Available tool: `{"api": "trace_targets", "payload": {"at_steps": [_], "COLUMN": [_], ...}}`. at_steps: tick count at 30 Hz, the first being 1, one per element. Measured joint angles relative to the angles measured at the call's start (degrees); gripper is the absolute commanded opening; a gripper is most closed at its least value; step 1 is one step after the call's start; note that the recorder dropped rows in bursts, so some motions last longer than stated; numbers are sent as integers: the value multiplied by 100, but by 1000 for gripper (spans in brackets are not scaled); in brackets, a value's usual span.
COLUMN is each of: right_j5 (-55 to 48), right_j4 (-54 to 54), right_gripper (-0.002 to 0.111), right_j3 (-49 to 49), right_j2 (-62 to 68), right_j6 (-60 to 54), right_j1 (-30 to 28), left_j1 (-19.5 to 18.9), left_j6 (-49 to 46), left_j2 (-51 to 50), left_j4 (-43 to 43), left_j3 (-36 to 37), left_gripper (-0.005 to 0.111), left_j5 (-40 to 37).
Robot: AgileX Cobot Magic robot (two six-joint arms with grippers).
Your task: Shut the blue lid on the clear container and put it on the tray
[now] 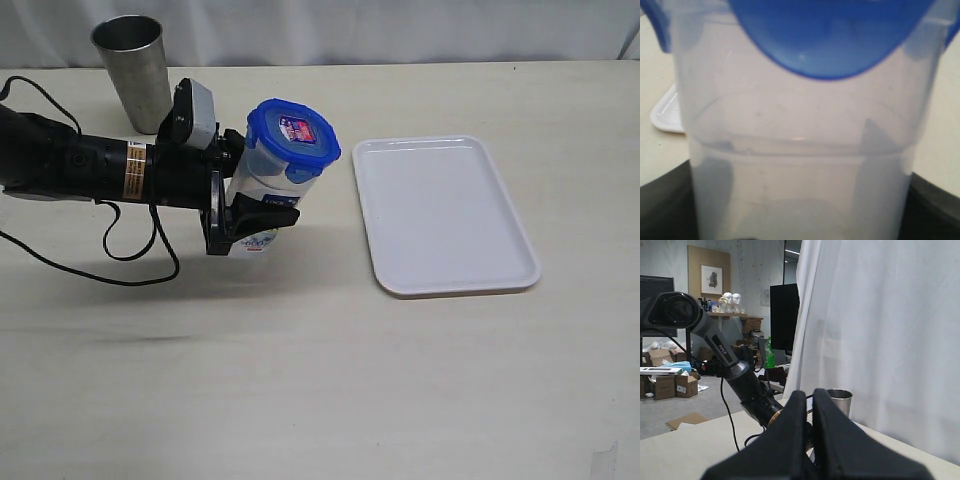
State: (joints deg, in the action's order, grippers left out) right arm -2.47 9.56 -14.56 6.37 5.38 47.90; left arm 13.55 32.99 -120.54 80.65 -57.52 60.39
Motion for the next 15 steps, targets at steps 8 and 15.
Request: {"api": "trace_targets", "payload": {"at_steps": [8, 15], "right_j5": [-15, 60], "right_j4": [-635, -690], "right_gripper": [4, 4], "right_j3": [0, 804], "right_j2": [0, -34], "right_j6": [0, 0], "right_j1": [-489, -2992], "left_j1": [0, 0], "left_j6": [0, 0], "left_j2": [0, 0], "left_j4": [26, 26], "left_j3": [0, 0], "left_gripper": [0, 0], "left_j5": [12, 12]}}
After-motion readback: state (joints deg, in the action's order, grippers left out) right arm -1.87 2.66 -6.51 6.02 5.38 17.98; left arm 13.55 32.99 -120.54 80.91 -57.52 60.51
